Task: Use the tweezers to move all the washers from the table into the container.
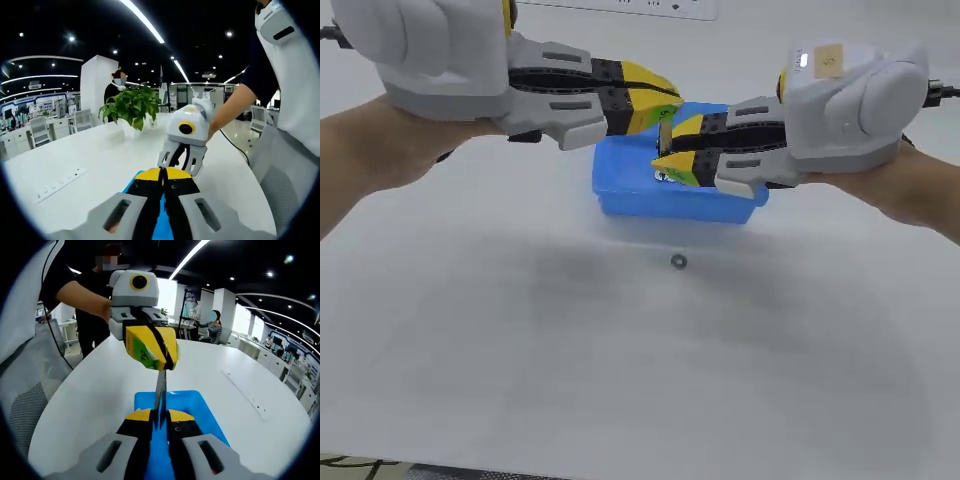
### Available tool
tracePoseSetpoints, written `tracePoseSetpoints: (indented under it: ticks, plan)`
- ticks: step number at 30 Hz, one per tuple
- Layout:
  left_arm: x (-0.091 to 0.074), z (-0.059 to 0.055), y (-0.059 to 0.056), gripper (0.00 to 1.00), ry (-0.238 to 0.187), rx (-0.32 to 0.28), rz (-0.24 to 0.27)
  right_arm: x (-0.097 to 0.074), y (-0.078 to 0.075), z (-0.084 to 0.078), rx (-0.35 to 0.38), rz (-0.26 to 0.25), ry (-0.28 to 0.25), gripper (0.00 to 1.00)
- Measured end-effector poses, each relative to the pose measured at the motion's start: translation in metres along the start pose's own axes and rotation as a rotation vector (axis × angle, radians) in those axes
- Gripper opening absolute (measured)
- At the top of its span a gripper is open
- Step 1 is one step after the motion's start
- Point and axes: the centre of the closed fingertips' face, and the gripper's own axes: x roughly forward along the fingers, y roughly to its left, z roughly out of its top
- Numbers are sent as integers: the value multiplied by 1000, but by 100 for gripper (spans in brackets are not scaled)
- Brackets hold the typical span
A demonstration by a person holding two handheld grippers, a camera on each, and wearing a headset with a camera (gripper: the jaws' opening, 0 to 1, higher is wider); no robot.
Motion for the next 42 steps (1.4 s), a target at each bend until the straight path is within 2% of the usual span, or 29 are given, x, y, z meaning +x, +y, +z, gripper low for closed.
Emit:
tracePoseSetpoints:
  ticks: [5,7,10,12,16,18,21,28,31,35,40,42]
  plan:
    - [0,3,1,4,-5,13,11,-1,1,1,3,-7,20,16]
    - [-1,5,2,4,-12,16,14,-2,7,7,65,7,-9,23]
    - [-3,10,1,4,-14,24,16,-4,9,7,46,-2,6,27]
    - [-4,13,1,4,-13,30,18,-6,11,7,59,-5,8,31]
    - [-6,19,-3,4,-18,39,21,-16,12,9,53,-56,-2,43]
    - [-8,22,-6,4,-22,44,20,-24,7,11,51,-113,-16,53]
    - [-10,24,-13,4,-17,54,16,-35,7,14,87,-156,-43,64]
    - [-14,27,-29,4,-14,57,17,-55,20,6,103,-201,-32,74]
    - [-16,29,-34,4,-24,51,24,-62,28,0,111,-210,-25,78]
    - [-16,30,-48,4,-25,58,14,-71,37,-5,134,-214,-26,84]
    - [-16,26,-61,4,-30,46,12,-79,57,-10,168,-175,-15,100]
    - [-11,26,-70,4,-30,37,12,-82,64,-12,171,-157,-9,100]
